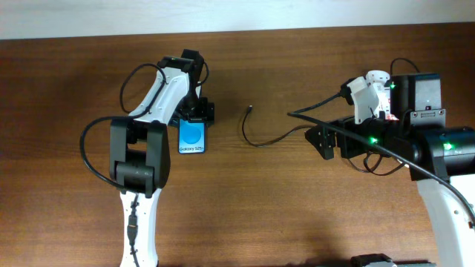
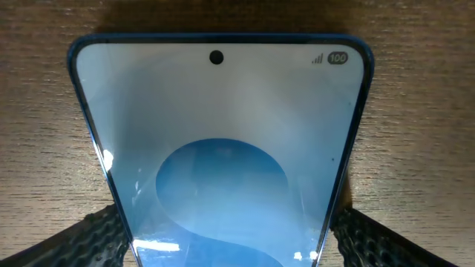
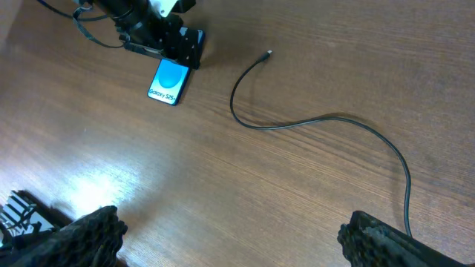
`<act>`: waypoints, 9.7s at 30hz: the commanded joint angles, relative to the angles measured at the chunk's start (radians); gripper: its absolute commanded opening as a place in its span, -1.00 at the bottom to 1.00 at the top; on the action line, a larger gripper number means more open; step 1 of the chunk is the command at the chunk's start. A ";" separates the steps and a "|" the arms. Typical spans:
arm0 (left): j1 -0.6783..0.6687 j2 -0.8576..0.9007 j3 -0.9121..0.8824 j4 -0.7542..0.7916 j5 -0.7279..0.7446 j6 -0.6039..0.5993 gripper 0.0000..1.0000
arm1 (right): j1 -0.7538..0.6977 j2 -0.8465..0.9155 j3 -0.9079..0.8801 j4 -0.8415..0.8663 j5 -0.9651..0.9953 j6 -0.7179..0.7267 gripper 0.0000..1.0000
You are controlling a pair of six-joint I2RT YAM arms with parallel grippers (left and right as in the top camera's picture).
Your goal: Plug charger to phone and switch on socket
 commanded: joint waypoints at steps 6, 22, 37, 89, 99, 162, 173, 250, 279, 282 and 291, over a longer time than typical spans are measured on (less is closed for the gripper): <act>0.000 0.042 -0.009 0.005 -0.015 0.015 0.68 | 0.006 0.002 0.016 0.000 -0.009 0.006 0.97; 0.000 0.042 0.013 -0.015 0.030 -0.030 0.40 | 0.006 0.002 0.016 0.000 -0.009 0.006 0.97; 0.000 0.042 0.370 -0.235 0.036 -0.031 0.15 | 0.006 0.002 0.016 0.000 -0.009 0.006 0.97; 0.000 0.042 0.437 -0.412 0.846 -0.891 -1.00 | 0.145 0.250 0.015 0.264 0.008 0.559 0.59; 0.000 0.042 0.437 -0.412 1.028 -0.866 -1.00 | 0.106 0.250 0.015 0.263 0.045 0.615 0.58; 0.000 0.042 0.437 -0.409 0.972 -0.943 -1.00 | 0.300 0.463 0.013 0.508 0.019 0.787 0.38; 0.000 0.042 0.437 -0.409 0.983 -0.943 -1.00 | 0.327 0.524 0.013 0.575 0.021 0.816 0.09; -0.001 0.042 0.437 -0.185 1.334 0.035 0.99 | -0.166 0.130 0.014 0.257 -0.219 0.481 -0.92; -0.001 0.042 0.437 0.266 1.418 -0.527 0.99 | 0.254 0.278 0.013 0.769 0.436 1.468 -0.92; 0.000 0.042 0.437 0.364 1.374 -0.689 0.99 | 0.271 0.322 0.013 0.814 0.436 1.508 -0.92; 0.000 0.042 0.437 0.491 1.225 -0.964 0.31 | 0.282 0.367 0.013 0.862 0.419 1.527 -0.92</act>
